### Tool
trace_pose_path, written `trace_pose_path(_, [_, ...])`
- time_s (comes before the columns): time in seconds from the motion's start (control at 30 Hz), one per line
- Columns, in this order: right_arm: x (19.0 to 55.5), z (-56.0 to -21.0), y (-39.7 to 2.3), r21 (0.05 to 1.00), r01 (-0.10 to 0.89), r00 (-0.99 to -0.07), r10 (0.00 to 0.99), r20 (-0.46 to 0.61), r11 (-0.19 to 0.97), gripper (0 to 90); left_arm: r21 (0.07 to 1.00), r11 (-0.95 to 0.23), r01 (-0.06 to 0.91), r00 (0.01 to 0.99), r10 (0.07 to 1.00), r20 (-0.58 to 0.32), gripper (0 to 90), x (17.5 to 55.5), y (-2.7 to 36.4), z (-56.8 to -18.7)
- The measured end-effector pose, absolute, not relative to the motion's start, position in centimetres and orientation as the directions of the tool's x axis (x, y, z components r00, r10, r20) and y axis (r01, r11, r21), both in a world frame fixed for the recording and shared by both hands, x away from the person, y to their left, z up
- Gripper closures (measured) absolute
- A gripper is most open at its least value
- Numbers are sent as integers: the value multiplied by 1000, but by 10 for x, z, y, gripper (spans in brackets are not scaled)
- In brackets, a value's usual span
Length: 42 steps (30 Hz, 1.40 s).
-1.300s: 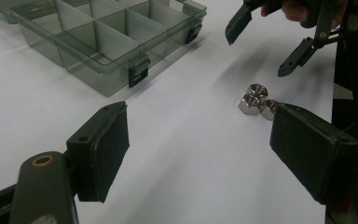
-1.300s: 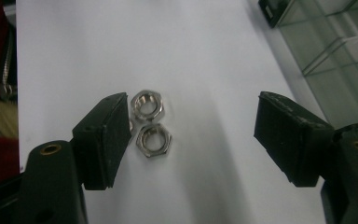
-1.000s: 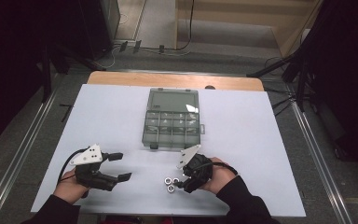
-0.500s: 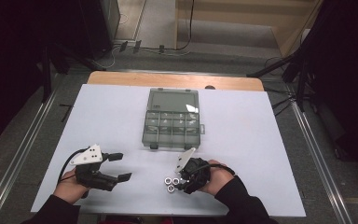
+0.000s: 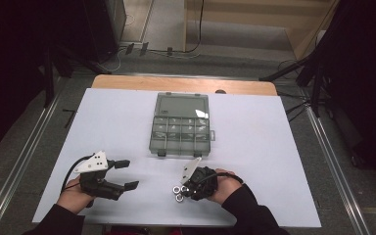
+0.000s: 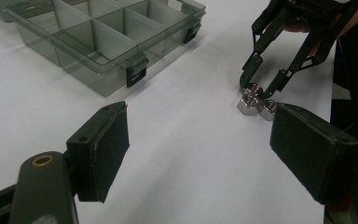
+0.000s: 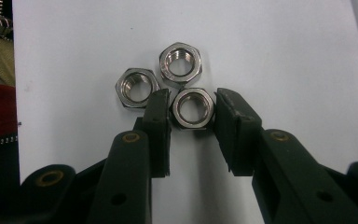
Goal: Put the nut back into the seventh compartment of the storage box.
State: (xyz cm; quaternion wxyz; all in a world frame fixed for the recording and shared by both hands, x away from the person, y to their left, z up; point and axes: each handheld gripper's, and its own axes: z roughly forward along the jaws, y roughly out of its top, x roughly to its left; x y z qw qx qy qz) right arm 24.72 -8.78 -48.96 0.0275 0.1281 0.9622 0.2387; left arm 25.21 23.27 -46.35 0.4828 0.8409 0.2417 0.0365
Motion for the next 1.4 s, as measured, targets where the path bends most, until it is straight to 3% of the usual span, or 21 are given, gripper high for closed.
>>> trace_pose_path(0.77, [252, -489, -96, 500, 265, -960, 276, 54, 824, 685, 825, -414, 385, 878, 441, -188, 198, 253, 232, -465])
trace_pose_path(1.0, [256, -479, -107, 565, 333, -939, 321, 123, 755, 685, 827, -412, 382, 879, 438, -188, 198, 253, 233, -465])
trace_pose_path(1.23, [254, -469, -112, 638, 333, -936, 325, 135, 694, 685, 827, -412, 383, 879, 439, -188, 198, 253, 233, -465])
trace_pose_path(1.4, [252, -473, -110, 628, 345, -933, 330, 146, 698, 685, 828, -409, 384, 878, 438, -190, 198, 253, 233, -465])
